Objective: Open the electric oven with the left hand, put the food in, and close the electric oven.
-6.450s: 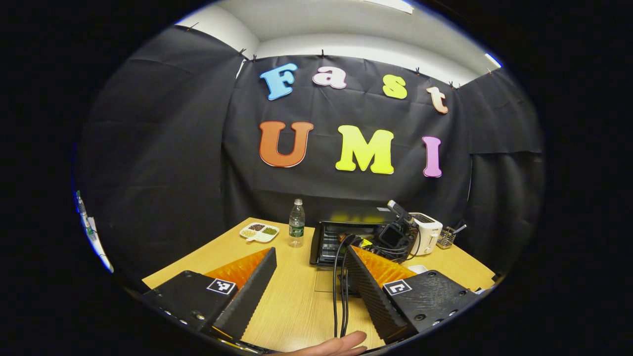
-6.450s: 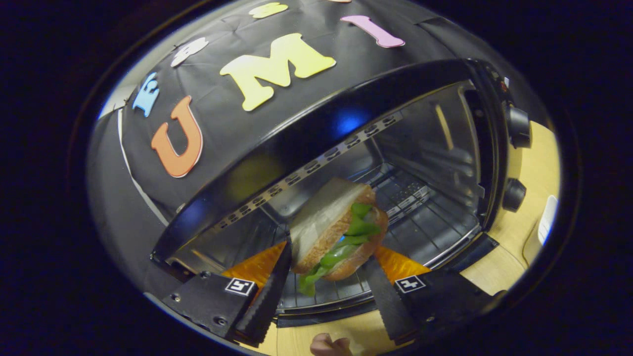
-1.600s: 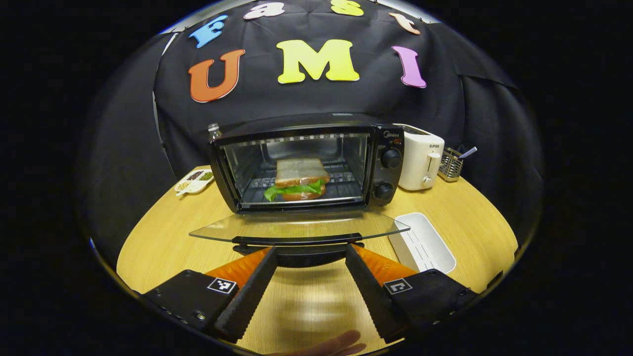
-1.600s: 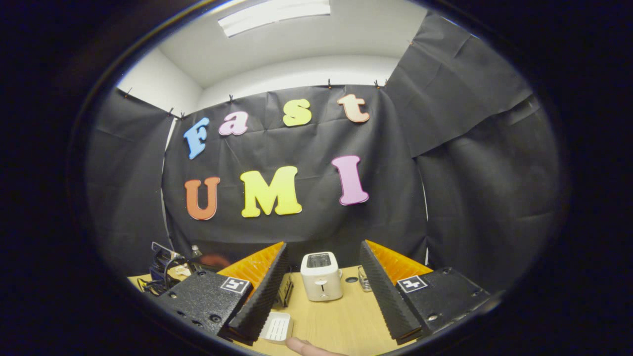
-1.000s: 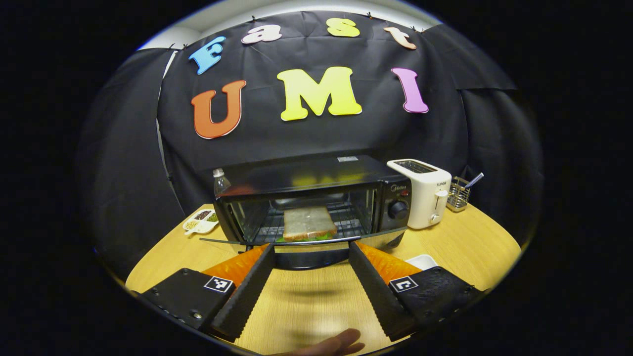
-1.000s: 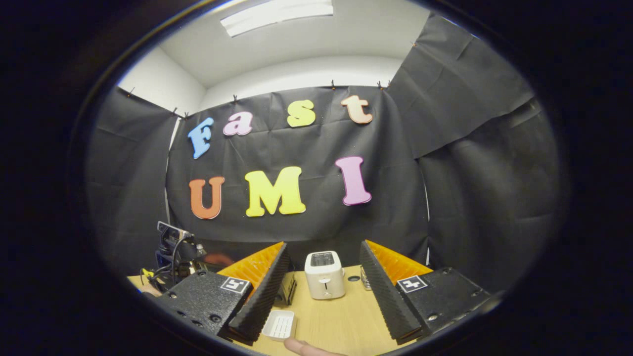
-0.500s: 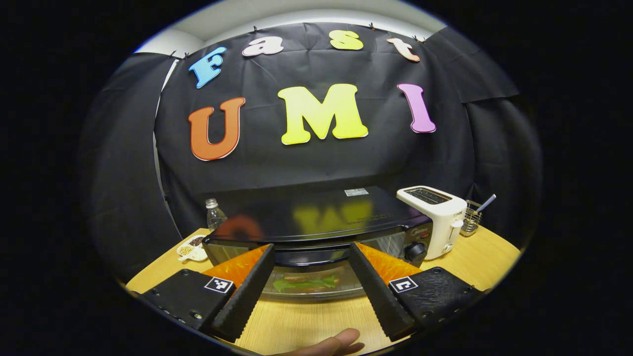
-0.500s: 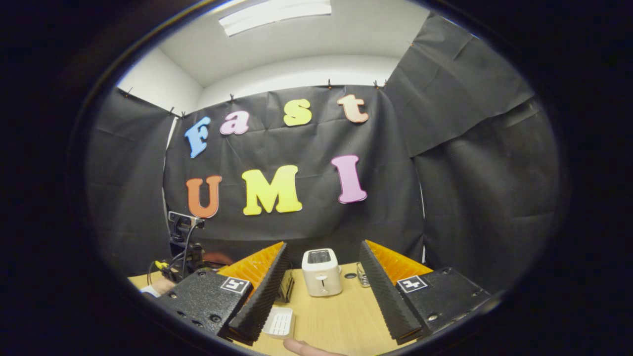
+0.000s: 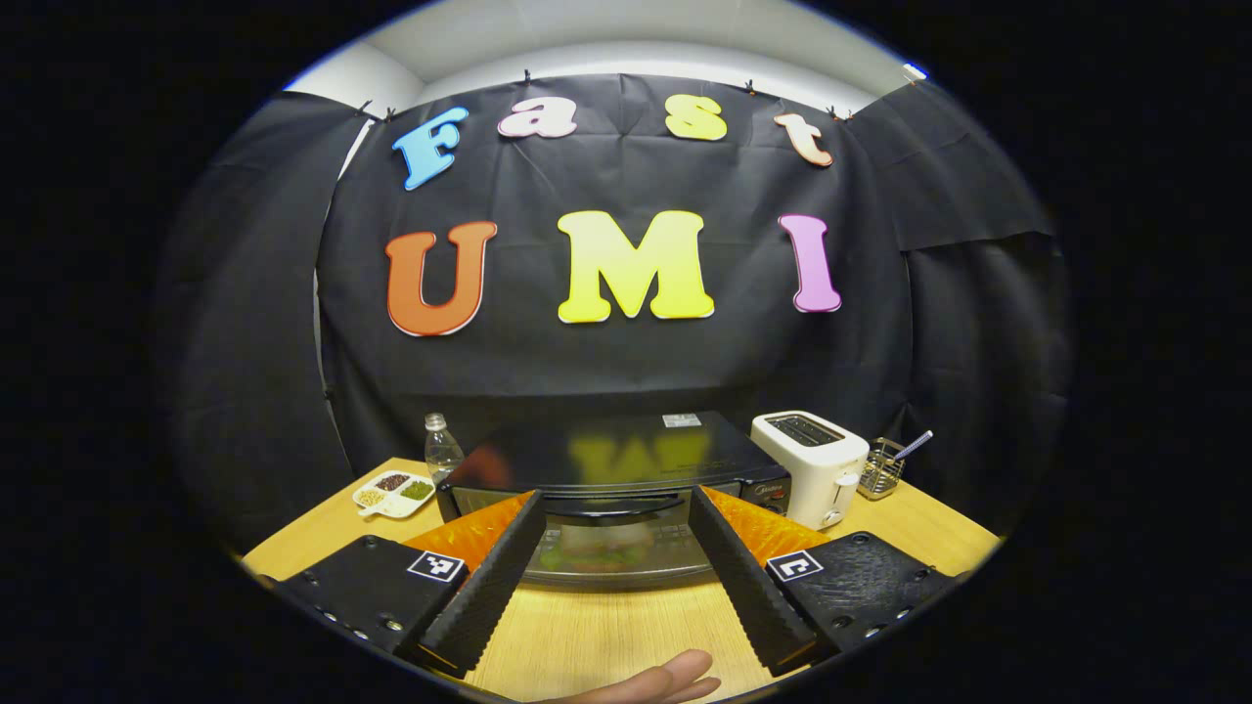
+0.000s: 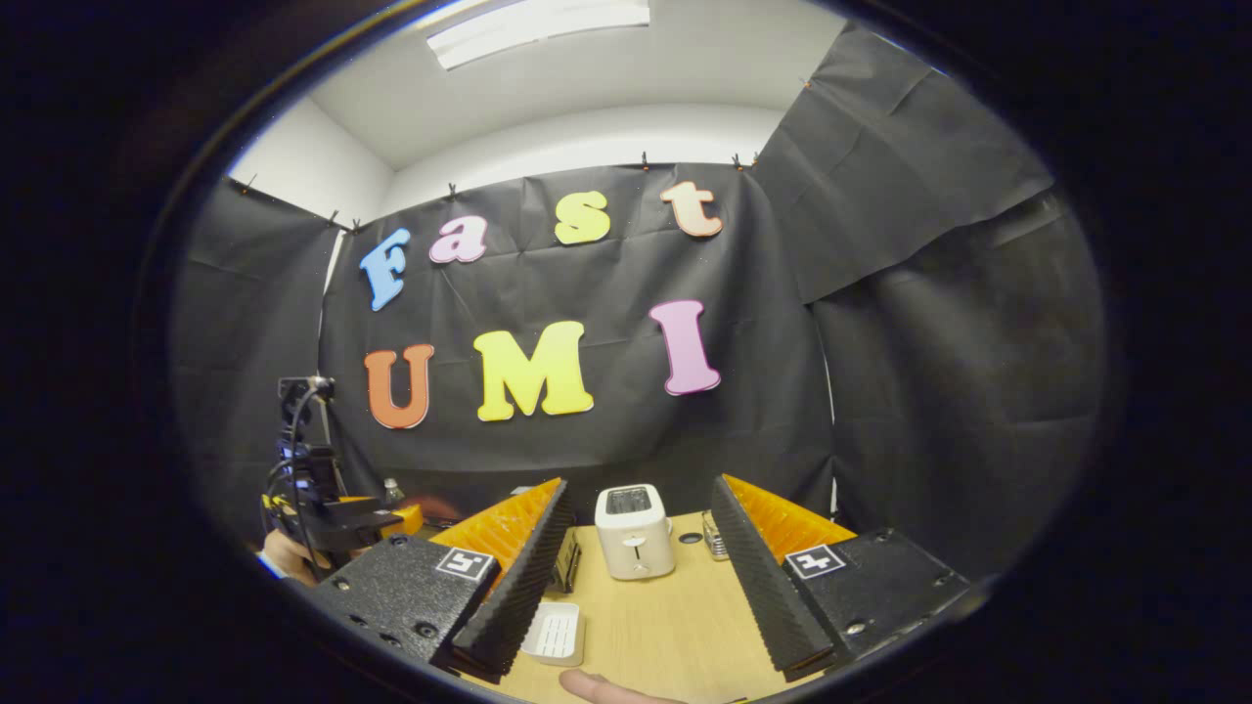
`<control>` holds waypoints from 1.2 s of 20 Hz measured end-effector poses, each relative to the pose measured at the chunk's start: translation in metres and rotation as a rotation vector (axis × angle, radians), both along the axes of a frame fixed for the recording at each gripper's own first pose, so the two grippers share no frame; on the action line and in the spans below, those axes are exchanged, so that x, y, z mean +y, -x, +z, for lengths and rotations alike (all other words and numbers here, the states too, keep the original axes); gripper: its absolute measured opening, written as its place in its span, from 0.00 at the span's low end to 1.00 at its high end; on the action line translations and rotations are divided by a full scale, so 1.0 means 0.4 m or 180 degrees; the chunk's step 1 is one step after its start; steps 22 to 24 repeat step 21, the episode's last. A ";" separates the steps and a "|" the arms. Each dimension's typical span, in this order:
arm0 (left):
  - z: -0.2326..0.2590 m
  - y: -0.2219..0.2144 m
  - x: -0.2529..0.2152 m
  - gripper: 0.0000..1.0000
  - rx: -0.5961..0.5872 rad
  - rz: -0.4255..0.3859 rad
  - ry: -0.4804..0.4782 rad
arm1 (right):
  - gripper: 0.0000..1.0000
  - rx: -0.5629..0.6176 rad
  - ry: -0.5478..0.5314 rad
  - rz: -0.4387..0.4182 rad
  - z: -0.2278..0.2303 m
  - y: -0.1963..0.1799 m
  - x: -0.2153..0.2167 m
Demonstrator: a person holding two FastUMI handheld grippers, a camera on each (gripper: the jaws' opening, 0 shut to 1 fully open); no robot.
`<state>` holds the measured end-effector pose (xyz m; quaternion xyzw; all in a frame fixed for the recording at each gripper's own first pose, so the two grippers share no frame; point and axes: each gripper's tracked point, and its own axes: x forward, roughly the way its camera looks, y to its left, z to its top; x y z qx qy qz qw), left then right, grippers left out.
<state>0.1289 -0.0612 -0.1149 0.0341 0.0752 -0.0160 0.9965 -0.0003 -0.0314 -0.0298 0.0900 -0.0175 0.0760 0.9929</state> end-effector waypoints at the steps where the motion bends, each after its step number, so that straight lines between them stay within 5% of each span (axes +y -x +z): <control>1: 0.017 0.022 0.005 0.96 -0.0028 0.0019 -0.0035 | 0.93 0.0000 0.0000 -0.0009 0.003 0.004 -0.001; 11: 0.200 0.264 0.063 0.96 -0.0393 0.0119 0.0054 | 0.93 -0.0052 0.0069 0.0029 0.030 0.056 0.025; 12: 0.203 0.291 0.071 0.96 -0.0400 0.0153 0.0070 | 0.84 -0.0059 0.0070 0.0028 0.032 0.057 0.024; 14: 0.210 0.340 0.074 0.96 -0.0389 0.0182 0.0128 | 0.84 -0.0062 0.0095 -0.0006 0.033 0.054 0.020; 15: 0.219 0.358 0.070 0.96 -0.0414 0.0171 0.0124 | 0.93 -0.0052 0.0111 -0.0013 0.033 0.053 0.017; 19: 0.262 0.401 0.076 0.96 -0.0598 0.0239 0.0149 | 0.84 -0.0042 0.0171 -0.0035 0.033 0.047 0.010; 20: 0.254 0.411 0.067 0.95 -0.0591 0.0208 0.0125 | 0.93 -0.0042 0.0192 -0.0040 0.031 0.044 0.009; 24: 0.247 0.424 0.073 0.95 -0.0583 0.0228 0.0118 | 0.93 -0.0046 0.0210 -0.0041 0.028 0.043 0.011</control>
